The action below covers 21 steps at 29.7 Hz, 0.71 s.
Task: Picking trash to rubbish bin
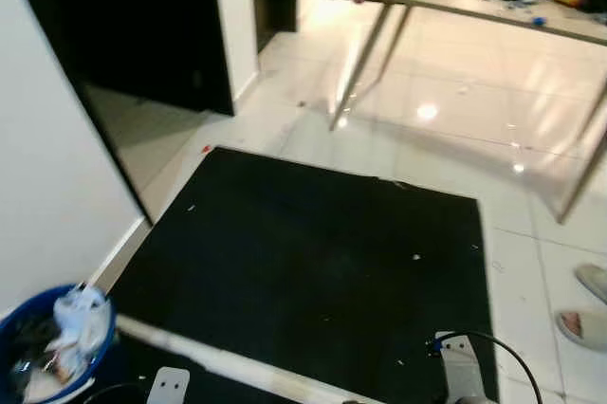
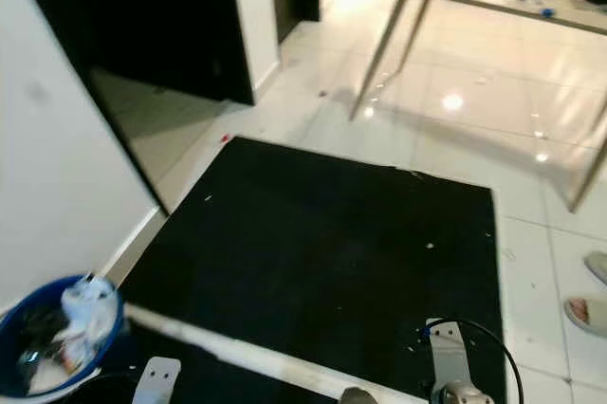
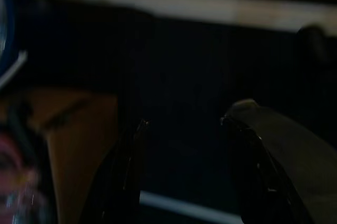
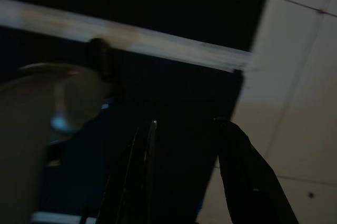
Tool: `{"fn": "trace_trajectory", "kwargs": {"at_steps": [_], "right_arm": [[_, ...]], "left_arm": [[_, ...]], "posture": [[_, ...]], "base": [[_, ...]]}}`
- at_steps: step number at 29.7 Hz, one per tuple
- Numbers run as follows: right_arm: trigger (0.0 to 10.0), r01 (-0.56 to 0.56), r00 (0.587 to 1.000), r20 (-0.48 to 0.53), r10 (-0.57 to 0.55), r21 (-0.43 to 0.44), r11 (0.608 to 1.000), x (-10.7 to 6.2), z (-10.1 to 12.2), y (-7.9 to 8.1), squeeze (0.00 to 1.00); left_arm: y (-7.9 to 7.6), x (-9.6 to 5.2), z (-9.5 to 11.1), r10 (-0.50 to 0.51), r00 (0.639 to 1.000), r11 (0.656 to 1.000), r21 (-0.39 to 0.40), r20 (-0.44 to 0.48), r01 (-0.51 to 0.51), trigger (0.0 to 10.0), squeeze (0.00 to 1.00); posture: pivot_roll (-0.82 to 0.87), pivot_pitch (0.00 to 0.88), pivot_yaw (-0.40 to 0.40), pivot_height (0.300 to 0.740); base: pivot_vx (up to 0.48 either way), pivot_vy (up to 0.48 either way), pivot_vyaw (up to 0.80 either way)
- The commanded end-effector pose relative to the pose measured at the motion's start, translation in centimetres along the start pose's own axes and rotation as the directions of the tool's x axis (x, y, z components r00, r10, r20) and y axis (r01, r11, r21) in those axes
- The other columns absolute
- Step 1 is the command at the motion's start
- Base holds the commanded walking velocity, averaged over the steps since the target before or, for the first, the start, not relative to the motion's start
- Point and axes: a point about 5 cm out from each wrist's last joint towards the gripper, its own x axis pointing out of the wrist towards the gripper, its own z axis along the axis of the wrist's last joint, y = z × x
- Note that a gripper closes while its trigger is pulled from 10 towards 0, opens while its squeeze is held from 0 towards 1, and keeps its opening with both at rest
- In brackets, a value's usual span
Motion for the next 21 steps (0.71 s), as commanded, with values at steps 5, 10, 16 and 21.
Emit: {"fn": "trace_trajectory", "kwargs": {"at_steps": [5, 10, 16, 21], "right_arm": [[10.0, -0.01, 1.0, -0.016, 0.01, -0.003, 1.0, 0.03, -0.34, 0.52, 0.0], [10.0, -0.01, 1.0, -0.018, 0.01, -0.008, 1.0, 0.03, -0.37, 0.5, 0.0], [10.0, -0.005, 1.0, -0.021, 0.005, -0.014, 1.0, 0.02, -0.41, 0.44, 0.0], [10.0, -0.003, 1.0, -0.022, 0.003, -0.018, 1.0, 0.02, -0.4, 0.44, 0.0]], "left_arm": [[0.09, -0.24, -1.07, 0.001, 0.999, 1.0, 0.014, -0.033, -0.001, 10.0, 0.0], [0.03, -0.23, -1.04, -0.002, 0.999, 1.0, 0.016, -0.033, 0.002, 10.0, 0.0], [-0.03, -0.24, -1.08, -0.007, 0.999, 1.0, 0.019, -0.033, 0.007, 10.0, 0.0], [0.02, -0.26, -1.1, -0.008, 0.999, 1.0, 0.022, -0.032, 0.008, 10.0, 0.0]], "posture": [[-0.01, 0.053, 0.052, 0.74], [-0.01, 0.053, 0.052, 0.74], [-0.01, 0.056, 0.054, 0.74], [-0.01, 0.056, 0.053, 0.74]], "base": [[0.0, 0.0, -0.79], [0.0, 0.0, -0.79], [0.0, 0.0, -0.79], [0.0, 0.0, -0.79]]}}
